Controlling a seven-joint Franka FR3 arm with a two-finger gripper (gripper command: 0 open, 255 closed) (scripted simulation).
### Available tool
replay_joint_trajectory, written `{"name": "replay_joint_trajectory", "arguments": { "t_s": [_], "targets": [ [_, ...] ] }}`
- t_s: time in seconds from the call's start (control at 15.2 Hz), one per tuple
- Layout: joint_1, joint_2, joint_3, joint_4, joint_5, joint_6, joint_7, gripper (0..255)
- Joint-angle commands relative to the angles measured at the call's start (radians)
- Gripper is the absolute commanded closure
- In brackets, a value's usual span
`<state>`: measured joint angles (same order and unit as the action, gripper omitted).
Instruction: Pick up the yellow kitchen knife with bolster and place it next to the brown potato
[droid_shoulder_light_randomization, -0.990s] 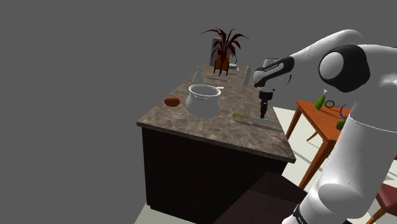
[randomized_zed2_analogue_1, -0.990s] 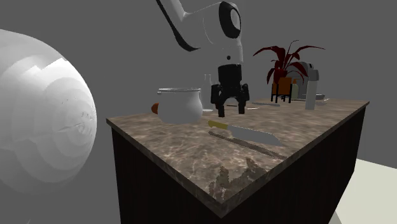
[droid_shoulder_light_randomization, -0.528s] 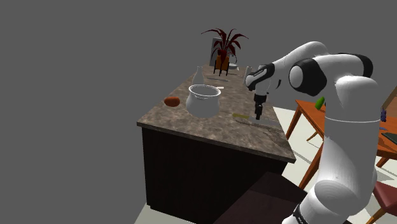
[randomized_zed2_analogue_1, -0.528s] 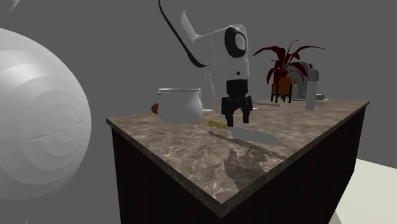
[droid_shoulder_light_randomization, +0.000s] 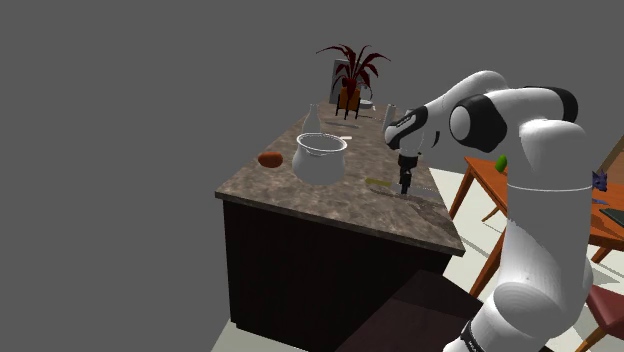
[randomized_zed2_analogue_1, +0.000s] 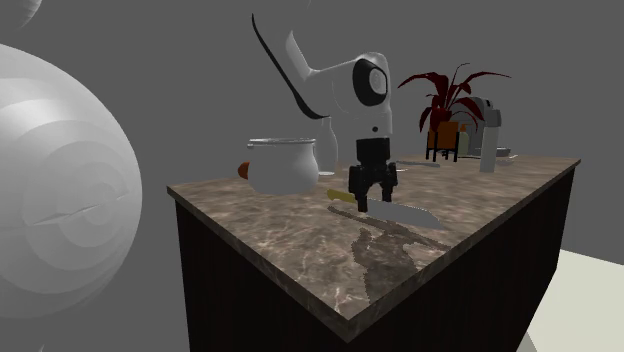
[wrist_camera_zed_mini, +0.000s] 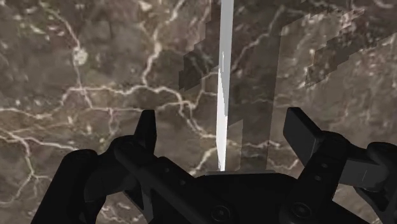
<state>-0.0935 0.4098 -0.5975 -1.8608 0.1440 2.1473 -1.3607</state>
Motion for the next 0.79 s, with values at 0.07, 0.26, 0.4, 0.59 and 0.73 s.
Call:
{"name": "replay_joint_trajectory", "arguments": {
  "t_s": [0.07, 0.26, 0.4, 0.59, 0.73],
  "targets": [
    [0.000, 0.000, 0.000, -0.001, 0.000, 0.001, 0.000, 0],
    [0.000, 0.000, 0.000, -0.001, 0.000, 0.001, 0.000, 0],
    [0.000, 0.000, 0.000, -0.001, 0.000, 0.001, 0.000, 255],
    [0.000, 0.000, 0.000, -0.001, 0.000, 0.001, 0.000, 255],
    [0.000, 0.000, 0.000, -0.001, 0.000, 0.001, 0.000, 255]
  ]
}}
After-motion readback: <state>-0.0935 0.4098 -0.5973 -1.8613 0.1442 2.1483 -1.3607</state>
